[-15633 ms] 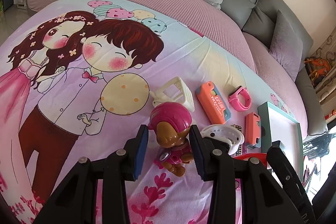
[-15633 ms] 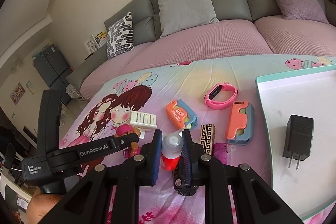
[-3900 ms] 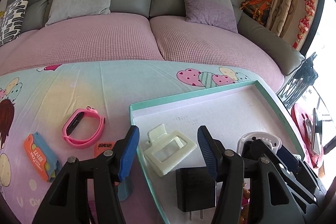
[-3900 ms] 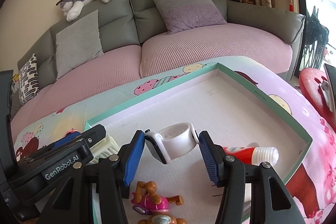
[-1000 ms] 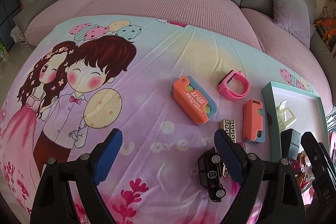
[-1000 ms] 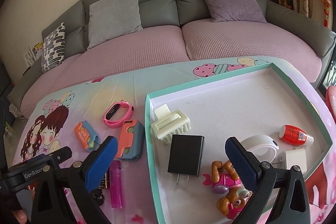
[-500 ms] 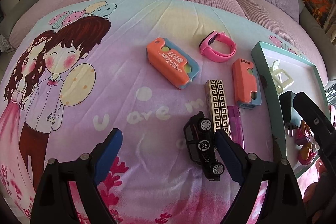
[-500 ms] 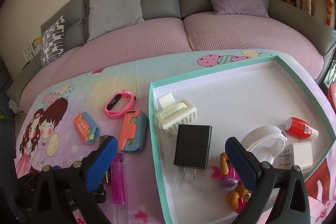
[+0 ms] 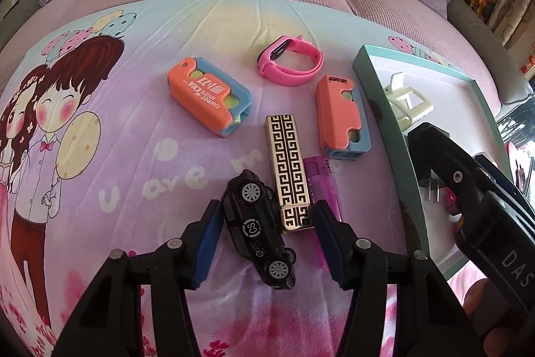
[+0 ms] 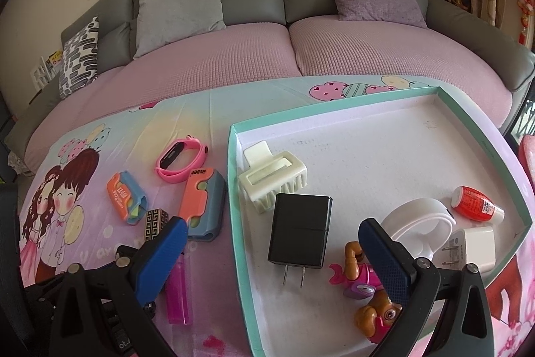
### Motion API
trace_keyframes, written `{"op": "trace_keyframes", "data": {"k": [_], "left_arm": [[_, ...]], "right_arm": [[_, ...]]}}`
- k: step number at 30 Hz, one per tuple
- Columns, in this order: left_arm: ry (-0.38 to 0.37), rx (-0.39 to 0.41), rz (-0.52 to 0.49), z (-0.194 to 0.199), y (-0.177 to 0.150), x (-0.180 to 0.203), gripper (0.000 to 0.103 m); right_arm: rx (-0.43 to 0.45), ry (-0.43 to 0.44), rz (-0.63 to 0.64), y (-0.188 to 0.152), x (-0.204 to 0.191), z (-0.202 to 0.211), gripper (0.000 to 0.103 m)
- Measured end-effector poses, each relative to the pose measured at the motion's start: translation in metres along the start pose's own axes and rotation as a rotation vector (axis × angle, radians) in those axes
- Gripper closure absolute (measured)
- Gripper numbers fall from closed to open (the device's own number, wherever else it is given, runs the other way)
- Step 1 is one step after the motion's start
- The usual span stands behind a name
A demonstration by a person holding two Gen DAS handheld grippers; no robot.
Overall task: Organize rigid objects
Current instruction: 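Close the left tool on the black toy car and lift it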
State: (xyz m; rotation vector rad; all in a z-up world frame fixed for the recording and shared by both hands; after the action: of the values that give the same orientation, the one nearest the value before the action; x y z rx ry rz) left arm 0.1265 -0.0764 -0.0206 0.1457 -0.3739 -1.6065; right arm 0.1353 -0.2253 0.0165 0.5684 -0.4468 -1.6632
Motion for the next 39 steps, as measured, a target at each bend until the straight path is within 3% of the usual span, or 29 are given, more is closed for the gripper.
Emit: {"op": "trace_keyframes", "data": {"k": [8, 25, 35, 39], "left_arm": [[-0.023, 0.016, 0.037, 0.007, 0.002, -0.013, 0.070], [-0.053, 0.029, 0.064, 0.004, 0.005, -0.020, 0.074], [0.073, 0.066, 0.183, 0.017, 0.007, -0.073, 0.074], [0.088, 0.068, 0.206, 0.017, 0.005, -0.083, 0.074]], "right_arm": [[-0.005, 0.003, 0.010, -0.001, -0.004, -0.002, 0.000], [-0.014, 0.005, 0.039, -0.004, -0.013, -0.004, 0.000], [-0.008, 0.066, 0.090, -0.007, -0.031, 0.000, 0.000], [-0.011, 0.107, 0.129, -0.010, -0.046, 0.002, 0.004]]}}
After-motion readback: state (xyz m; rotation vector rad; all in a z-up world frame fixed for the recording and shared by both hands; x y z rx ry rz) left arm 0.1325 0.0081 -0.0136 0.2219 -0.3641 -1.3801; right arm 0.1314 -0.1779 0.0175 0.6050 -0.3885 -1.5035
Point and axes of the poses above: each gripper's, at about its wrist camera, not at the fingertips, and z roughly against the way its jaws point, x to its right, y to its top, the point moved 6 cm from there along -z, roughly the way its jaws point, and after that the axes turned 4 degrees about -x, right-handed, at the moved point
